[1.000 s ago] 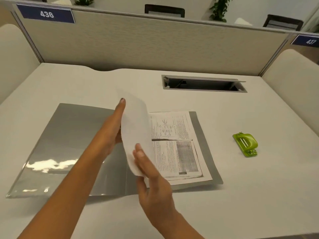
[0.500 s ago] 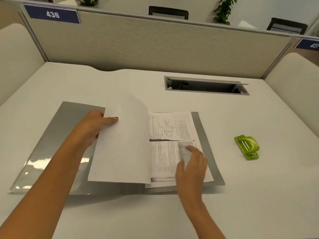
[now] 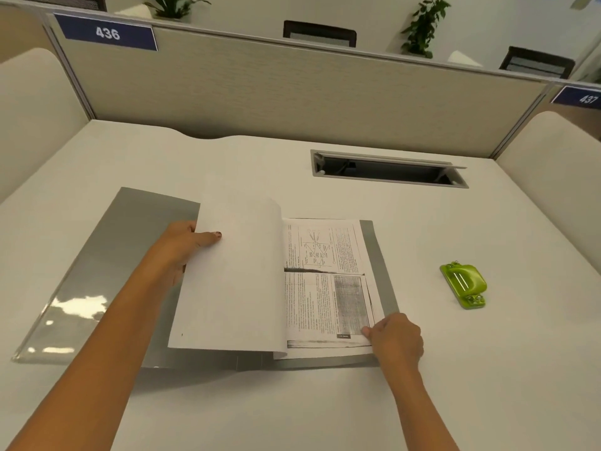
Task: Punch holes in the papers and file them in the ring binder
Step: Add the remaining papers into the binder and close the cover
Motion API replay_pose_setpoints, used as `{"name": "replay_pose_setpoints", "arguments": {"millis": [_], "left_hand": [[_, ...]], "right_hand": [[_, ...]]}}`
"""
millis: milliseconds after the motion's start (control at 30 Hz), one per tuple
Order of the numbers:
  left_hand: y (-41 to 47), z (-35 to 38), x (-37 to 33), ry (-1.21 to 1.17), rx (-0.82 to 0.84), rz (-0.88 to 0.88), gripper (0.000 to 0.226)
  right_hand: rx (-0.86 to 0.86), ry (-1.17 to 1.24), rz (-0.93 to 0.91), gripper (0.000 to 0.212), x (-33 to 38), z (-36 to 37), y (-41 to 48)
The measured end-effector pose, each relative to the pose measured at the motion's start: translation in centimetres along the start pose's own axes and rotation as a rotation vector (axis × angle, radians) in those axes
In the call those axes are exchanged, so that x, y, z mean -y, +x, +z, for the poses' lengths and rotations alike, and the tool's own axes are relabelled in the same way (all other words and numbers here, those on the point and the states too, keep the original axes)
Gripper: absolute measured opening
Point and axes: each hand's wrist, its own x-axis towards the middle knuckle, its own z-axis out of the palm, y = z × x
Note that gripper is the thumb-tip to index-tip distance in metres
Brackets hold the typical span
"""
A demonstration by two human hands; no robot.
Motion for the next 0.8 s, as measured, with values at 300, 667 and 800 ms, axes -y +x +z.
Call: {"name": "replay_pose_setpoints", "arguments": {"millis": [300, 667, 800], "left_hand": [[-0.2, 0.2, 0.6, -0.019, -0.029, 0.005, 0.005], [-0.3, 0.3, 0.9, -0.003, -0.013, 0.011, 0.008], [-0.4, 0.3, 0.7, -0.007, -0.013, 0.022, 0.011]], "right_hand": [[0.016, -0.259, 0.032, 0.077, 0.3, 0.3, -1.2], [-0.060, 0.107, -0.061, 0.042, -0.9, -0.7, -1.7], [-0.220, 0.251, -0.152, 0.018, -1.1, -2.4, -2.5]]}}
